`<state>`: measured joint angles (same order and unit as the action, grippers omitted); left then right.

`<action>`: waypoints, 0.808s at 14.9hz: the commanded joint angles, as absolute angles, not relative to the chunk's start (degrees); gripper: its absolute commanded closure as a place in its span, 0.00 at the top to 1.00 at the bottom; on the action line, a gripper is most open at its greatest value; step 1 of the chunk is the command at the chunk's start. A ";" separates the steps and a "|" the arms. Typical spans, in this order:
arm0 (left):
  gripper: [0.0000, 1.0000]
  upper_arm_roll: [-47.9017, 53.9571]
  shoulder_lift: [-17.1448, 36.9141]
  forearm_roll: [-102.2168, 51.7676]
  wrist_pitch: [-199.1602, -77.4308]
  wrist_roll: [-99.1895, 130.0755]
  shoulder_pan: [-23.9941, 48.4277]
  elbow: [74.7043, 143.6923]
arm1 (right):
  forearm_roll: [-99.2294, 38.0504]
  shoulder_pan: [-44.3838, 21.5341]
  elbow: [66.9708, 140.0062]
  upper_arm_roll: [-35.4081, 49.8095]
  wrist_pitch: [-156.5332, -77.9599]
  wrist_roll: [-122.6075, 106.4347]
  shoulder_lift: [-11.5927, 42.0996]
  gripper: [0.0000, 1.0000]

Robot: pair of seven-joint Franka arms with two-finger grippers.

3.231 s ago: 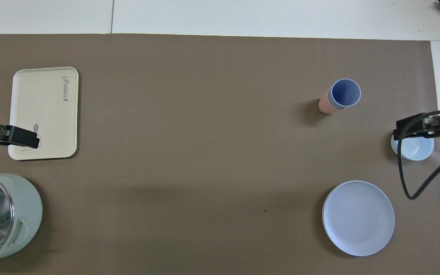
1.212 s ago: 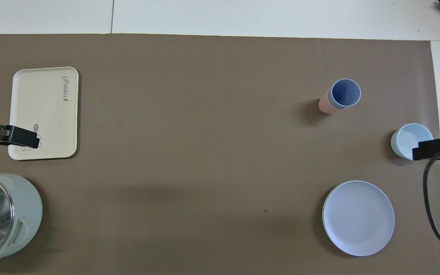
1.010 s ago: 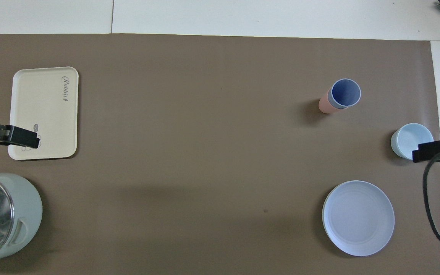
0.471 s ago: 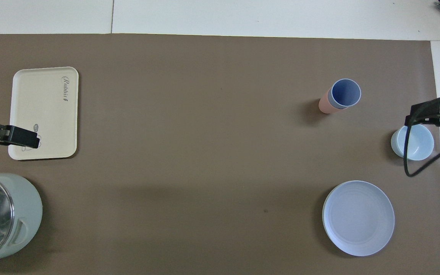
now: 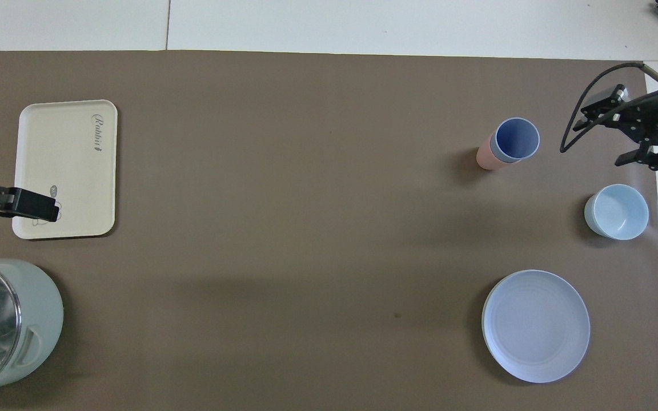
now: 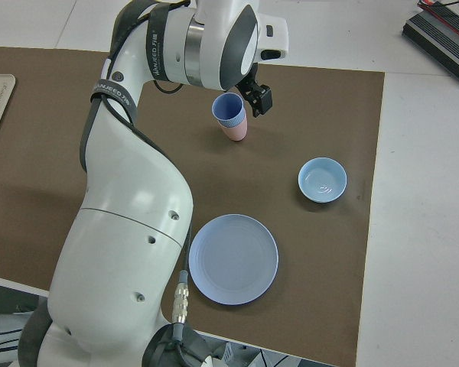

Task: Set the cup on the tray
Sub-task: 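Lower the open right gripper around the pink cup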

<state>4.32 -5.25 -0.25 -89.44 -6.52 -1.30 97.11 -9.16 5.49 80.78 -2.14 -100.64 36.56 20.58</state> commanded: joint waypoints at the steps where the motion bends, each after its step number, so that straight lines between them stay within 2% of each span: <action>1: 1.00 4.66 -5.80 -0.44 -88.95 -7.47 -2.20 97.56 | -14.22 7.29 75.77 -1.58 -102.21 43.83 27.14 0.96; 7: 1.00 4.66 -5.80 -0.44 -88.94 -7.47 -2.20 97.56 | -20.39 10.46 65.23 -1.14 -102.30 48.42 40.50 0.96; 10: 1.00 4.66 -5.80 -0.44 -88.95 -7.47 -2.20 97.56 | -25.38 10.63 65.48 -1.14 -102.57 50.89 43.50 0.96; 12: 1.00 4.66 -5.80 -0.44 -88.95 -7.47 -2.20 97.56 | -28.12 10.37 66.62 -1.32 -102.83 51.15 43.51 0.96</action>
